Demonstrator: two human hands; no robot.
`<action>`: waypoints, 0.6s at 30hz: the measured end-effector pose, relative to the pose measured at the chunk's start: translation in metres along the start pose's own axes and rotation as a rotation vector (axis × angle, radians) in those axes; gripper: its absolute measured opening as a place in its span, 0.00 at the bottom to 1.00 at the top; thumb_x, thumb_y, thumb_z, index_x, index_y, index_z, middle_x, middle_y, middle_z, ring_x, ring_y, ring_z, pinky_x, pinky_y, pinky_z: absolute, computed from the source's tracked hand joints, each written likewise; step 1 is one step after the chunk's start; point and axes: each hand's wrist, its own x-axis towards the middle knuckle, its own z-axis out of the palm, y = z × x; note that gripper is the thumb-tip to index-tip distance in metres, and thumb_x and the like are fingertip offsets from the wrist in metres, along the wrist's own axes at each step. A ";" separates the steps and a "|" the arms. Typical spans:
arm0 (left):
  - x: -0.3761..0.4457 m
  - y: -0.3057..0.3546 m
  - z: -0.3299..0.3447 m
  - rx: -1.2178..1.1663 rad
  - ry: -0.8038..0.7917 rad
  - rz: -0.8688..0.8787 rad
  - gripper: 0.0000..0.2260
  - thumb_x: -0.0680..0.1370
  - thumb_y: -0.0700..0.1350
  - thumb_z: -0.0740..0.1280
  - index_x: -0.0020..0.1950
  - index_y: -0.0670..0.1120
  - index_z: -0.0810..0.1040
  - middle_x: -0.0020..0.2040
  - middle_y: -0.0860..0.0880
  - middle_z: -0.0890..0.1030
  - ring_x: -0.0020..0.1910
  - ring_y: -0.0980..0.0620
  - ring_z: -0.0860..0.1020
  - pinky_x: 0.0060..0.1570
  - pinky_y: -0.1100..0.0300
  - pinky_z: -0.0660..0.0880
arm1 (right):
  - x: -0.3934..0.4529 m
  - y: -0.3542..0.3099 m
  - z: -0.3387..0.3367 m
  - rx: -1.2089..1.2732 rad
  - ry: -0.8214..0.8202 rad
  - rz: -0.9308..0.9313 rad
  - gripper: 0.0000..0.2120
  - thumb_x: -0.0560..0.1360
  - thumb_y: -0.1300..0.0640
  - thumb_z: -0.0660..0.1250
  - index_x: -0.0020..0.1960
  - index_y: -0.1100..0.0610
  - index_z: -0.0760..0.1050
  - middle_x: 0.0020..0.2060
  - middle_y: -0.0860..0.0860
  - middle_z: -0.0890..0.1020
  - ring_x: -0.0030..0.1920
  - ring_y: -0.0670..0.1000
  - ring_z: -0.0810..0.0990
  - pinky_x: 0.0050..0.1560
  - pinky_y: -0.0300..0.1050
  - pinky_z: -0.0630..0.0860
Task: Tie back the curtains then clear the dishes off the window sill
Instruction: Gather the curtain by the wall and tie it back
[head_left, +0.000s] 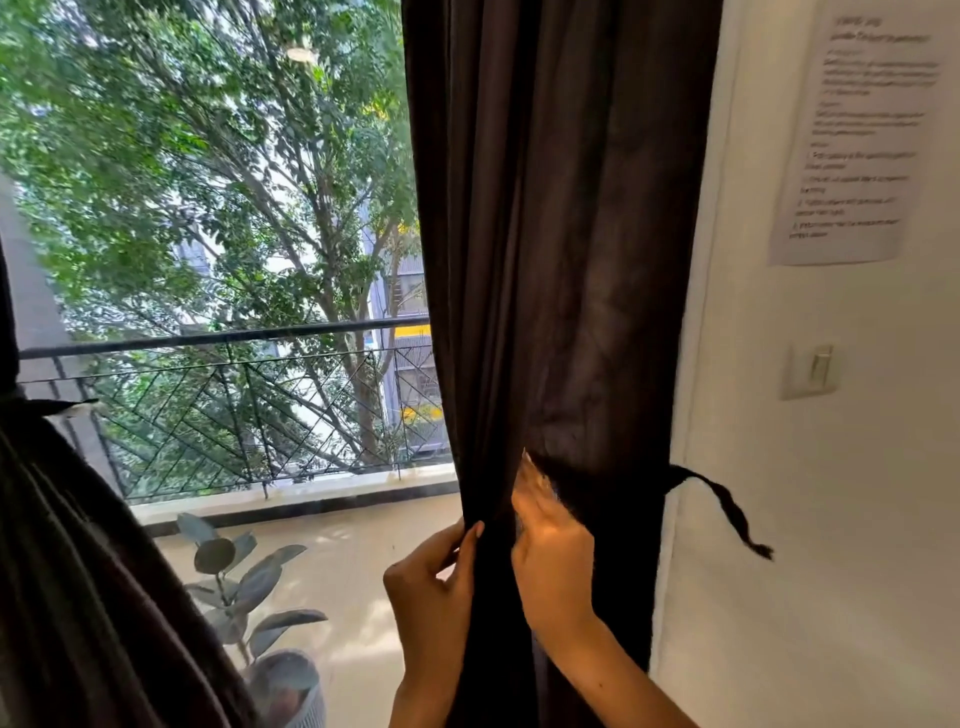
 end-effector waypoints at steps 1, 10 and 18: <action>-0.001 0.000 0.001 0.001 -0.002 0.004 0.09 0.71 0.35 0.73 0.45 0.48 0.85 0.33 0.69 0.80 0.35 0.70 0.79 0.36 0.76 0.72 | -0.011 0.004 0.000 -0.034 -0.054 -0.003 0.37 0.50 0.79 0.75 0.58 0.62 0.79 0.57 0.55 0.81 0.55 0.51 0.82 0.60 0.35 0.68; -0.001 0.004 0.000 0.084 -0.052 0.062 0.12 0.68 0.38 0.76 0.37 0.56 0.83 0.32 0.69 0.80 0.33 0.71 0.78 0.33 0.78 0.69 | -0.045 0.009 -0.009 -0.027 -0.390 -0.078 0.20 0.61 0.61 0.68 0.52 0.55 0.81 0.50 0.51 0.84 0.47 0.50 0.85 0.58 0.35 0.71; 0.013 -0.011 -0.009 0.060 0.027 0.003 0.14 0.70 0.38 0.75 0.33 0.59 0.80 0.29 0.61 0.81 0.30 0.71 0.74 0.32 0.73 0.71 | 0.086 -0.013 -0.074 0.311 0.120 -0.075 0.29 0.76 0.45 0.64 0.73 0.57 0.64 0.74 0.53 0.62 0.75 0.52 0.58 0.73 0.58 0.58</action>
